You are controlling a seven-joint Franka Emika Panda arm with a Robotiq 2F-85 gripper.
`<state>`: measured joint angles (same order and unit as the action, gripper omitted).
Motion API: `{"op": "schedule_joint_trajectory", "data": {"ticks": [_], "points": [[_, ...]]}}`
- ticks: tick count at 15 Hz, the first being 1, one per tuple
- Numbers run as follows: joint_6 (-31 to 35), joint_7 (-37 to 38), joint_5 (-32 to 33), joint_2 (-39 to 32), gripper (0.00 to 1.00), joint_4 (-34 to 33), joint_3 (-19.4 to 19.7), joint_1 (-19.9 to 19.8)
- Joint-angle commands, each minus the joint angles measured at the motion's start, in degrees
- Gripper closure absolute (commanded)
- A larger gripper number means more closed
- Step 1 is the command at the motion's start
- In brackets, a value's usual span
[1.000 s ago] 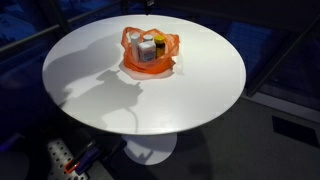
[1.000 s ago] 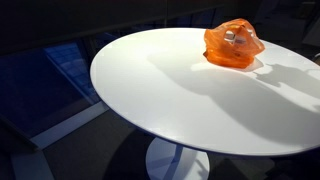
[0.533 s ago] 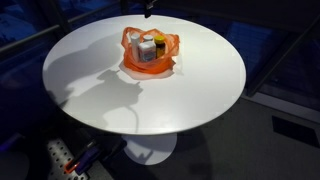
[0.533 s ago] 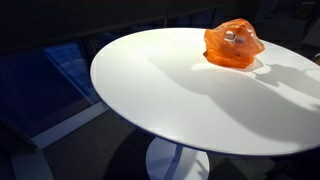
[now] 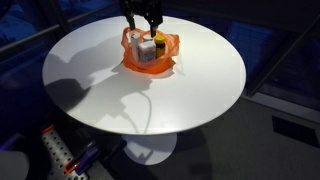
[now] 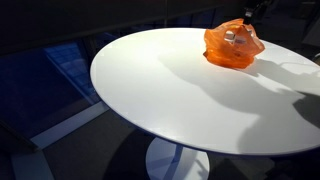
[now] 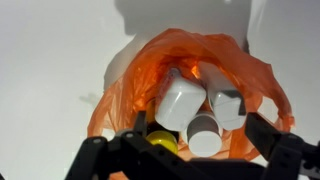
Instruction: Pick up the longest white bottle from the orange plastic bag and put it on the table
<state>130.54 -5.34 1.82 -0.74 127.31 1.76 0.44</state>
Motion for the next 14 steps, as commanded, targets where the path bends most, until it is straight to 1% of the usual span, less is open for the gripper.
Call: {"op": "schedule_joint_trajectory", "data": {"ticks": [1, 6, 14], "points": [[1.9, -0.58, 1.07, -3.91, 0.0, -1.86, -0.7, -0.2], [2.91, -0.4, 2.26, -5.3, 0.0, -1.61, -1.63, 0.28], [2.0, -1.3, 1.35, -2.05, 0.0, -0.88, -2.95, 0.76]]}}
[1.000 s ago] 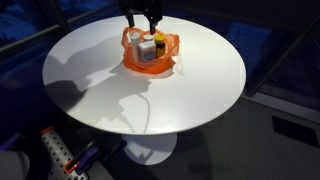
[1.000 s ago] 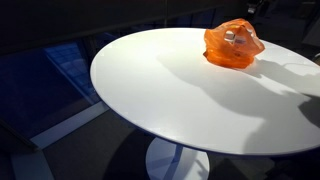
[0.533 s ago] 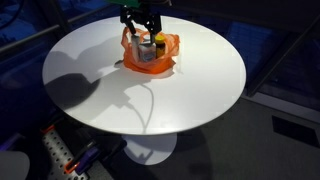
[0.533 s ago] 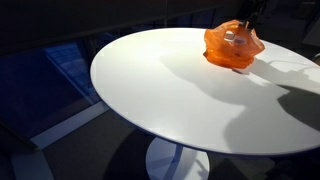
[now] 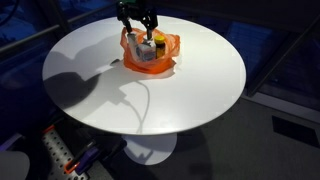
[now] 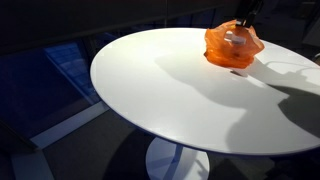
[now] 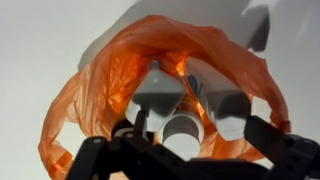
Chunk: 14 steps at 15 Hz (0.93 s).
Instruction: Pick up the longest white bottle from the orange plastic bag and put it on the table
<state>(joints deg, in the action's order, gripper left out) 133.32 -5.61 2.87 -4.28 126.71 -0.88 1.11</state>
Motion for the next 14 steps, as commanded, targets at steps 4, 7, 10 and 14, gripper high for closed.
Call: {"op": "schedule_joint_trajectory", "data": {"ticks": [4, 7, 10, 14], "points": [[-0.61, -0.67, 0.64, 1.52, 0.0, -0.46, -0.6, 0.36], [-0.66, -0.7, 0.65, 1.21, 0.0, -0.55, -0.61, 0.4], [-0.77, -0.82, 0.48, 0.83, 0.0, -0.69, -0.63, 0.39], [-2.1, -2.51, -0.93, -0.27, 0.0, -1.3, -0.81, 0.33]]}}
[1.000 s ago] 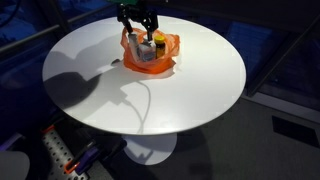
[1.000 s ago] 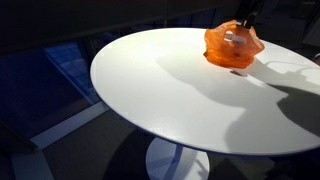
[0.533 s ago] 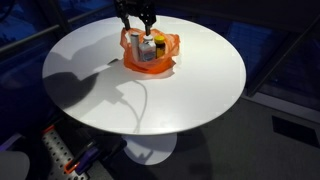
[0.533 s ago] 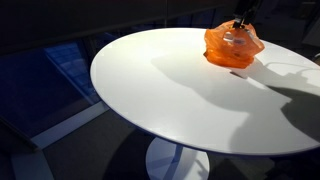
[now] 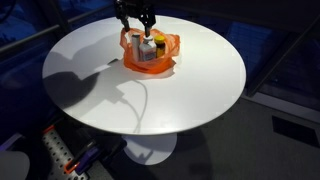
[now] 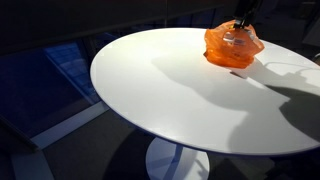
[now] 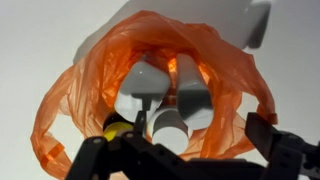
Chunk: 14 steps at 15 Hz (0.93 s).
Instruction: Pick up the longest white bottle from the orange plastic bag and put it on the table
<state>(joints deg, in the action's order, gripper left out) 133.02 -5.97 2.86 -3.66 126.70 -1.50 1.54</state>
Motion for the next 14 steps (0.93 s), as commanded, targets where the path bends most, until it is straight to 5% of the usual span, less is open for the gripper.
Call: {"op": "schedule_joint_trajectory", "data": {"ticks": [1, 7, 9, 14], "points": [[-2.08, -2.37, -0.96, -1.15, 0.0, -1.37, -0.25, -0.1], [-5.06, -3.24, -0.69, -1.3, 0.0, -1.41, -0.64, 0.01], [-5.96, -3.28, -0.56, -1.29, 0.26, -1.53, -0.7, 0.04], [-7.14, -3.75, -0.68, -0.9, 0.66, -2.36, -0.57, -0.16]]}}
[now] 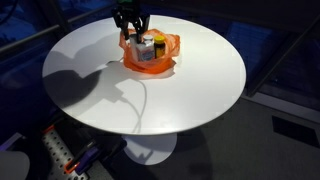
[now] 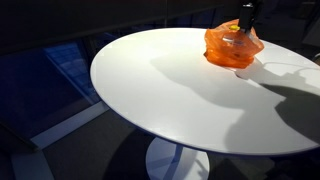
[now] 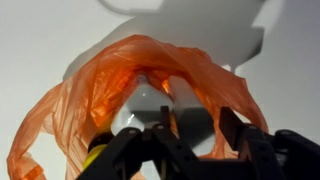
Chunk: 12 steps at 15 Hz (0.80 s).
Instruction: Pick up the longest white bottle from the orange plastic bag and put it on the table
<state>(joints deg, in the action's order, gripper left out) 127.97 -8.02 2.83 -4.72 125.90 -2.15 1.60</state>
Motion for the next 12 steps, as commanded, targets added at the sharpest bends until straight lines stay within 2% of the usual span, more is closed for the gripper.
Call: {"op": "schedule_joint_trajectory", "data": {"ticks": [1, 3, 12], "points": [[-2.35, -1.92, -0.95, 0.36, 0.75, -1.79, 0.14, -0.33], [-2.67, -2.4, -1.48, 1.0, 0.89, -2.11, 0.22, -0.51], [-5.12, -0.09, -0.92, 7.66, 0.89, -3.21, -0.62, 0.87]]}}
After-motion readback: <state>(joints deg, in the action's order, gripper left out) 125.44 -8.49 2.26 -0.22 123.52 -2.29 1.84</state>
